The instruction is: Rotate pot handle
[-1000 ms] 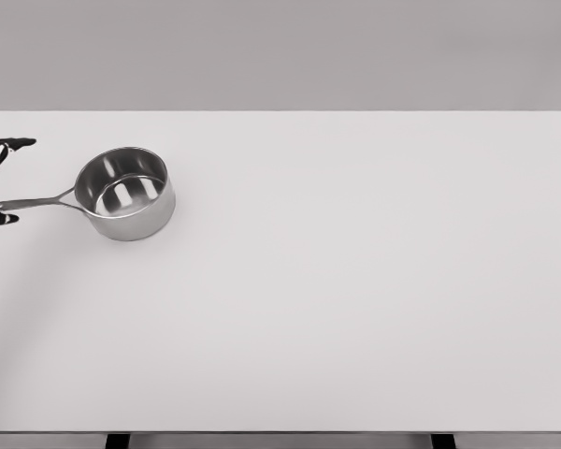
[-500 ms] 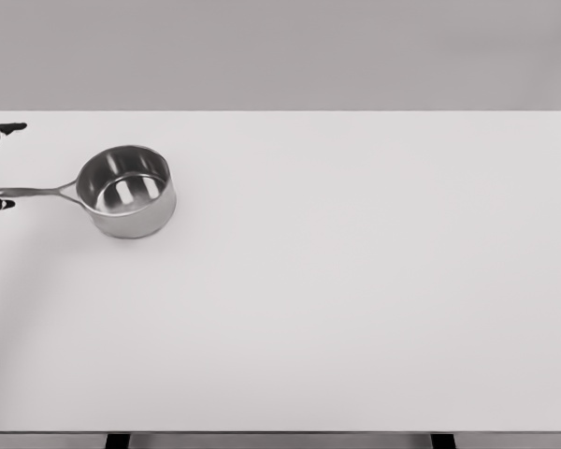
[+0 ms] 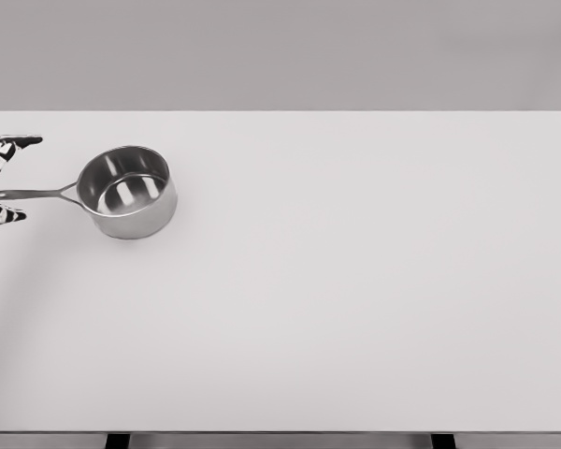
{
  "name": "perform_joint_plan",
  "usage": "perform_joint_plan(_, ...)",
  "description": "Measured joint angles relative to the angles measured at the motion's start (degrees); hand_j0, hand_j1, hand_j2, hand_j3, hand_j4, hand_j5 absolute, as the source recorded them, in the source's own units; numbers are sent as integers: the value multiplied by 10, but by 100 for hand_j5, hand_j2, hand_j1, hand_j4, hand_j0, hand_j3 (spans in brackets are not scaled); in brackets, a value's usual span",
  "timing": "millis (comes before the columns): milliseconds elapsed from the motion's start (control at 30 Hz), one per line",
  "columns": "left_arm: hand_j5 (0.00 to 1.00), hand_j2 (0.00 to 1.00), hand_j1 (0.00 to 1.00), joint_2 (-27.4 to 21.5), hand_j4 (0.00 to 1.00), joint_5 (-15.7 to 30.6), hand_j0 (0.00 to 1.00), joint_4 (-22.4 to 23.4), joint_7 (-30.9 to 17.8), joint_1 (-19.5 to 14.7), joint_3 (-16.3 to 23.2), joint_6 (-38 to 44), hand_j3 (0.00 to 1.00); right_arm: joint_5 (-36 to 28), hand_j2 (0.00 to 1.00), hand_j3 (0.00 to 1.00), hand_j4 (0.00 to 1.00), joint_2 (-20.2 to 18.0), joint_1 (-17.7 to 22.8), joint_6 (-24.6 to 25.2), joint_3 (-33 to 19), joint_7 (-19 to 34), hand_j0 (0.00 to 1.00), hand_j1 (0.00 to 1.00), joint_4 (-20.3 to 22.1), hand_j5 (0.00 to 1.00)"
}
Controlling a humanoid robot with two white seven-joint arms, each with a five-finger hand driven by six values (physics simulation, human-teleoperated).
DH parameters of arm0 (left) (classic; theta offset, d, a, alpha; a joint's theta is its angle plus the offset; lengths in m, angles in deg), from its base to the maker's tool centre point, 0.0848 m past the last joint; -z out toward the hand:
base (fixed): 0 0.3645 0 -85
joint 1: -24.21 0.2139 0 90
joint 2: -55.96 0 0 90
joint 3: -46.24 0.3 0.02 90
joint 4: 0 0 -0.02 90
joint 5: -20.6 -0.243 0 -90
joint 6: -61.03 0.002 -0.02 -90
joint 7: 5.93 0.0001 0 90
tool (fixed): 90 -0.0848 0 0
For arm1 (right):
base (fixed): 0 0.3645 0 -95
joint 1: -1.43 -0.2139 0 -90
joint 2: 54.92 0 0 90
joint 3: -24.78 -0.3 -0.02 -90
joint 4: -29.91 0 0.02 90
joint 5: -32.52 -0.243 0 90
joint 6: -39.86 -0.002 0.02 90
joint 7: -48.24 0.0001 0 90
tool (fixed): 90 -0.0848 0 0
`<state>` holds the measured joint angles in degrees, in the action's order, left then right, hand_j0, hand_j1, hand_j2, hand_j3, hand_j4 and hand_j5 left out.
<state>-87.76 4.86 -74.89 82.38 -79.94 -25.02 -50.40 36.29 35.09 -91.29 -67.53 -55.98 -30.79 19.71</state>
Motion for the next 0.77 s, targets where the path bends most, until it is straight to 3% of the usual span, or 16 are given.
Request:
perform_joint_plan(200,100,100,100,-66,100,56,100,-68,1,25,-6,-9,100,0,100,100,100,0,0,0,0,0,100,100,0,100)
perform_joint_plan(333,100,100,100,-108,100,127,100,-176,1,29,-28,-11,100,0,100,100,100,0,0,0,0,0,100,100,0,100)
perform_joint_plan(400,100,100,100,-114,100,159,100,-218,-1,21,-40,-53,100,0,100,100,100,0,0,0,0,0,100,100,0,100)
perform_joint_plan(500,100,100,100,-97,100,180,100,-247,-3,22,-41,-105,100,0,100,100,100,0,0,0,0,0,100,100,0,100)
perform_joint_plan(567,100,100,100,-74,100,186,100,-255,-4,2,-24,-120,100,0,100,100,100,0,0,0,0,0,100,100,0,100)
perform_joint_plan(667,100,100,100,-27,100,189,100,-260,-3,-62,47,-130,100,0,100,100,100,0,0,0,0,0,100,100,0,100)
perform_joint_plan(767,100,100,100,6,100,186,100,-262,-2,-68,103,-134,100,0,100,100,100,0,0,0,0,0,100,100,0,100)
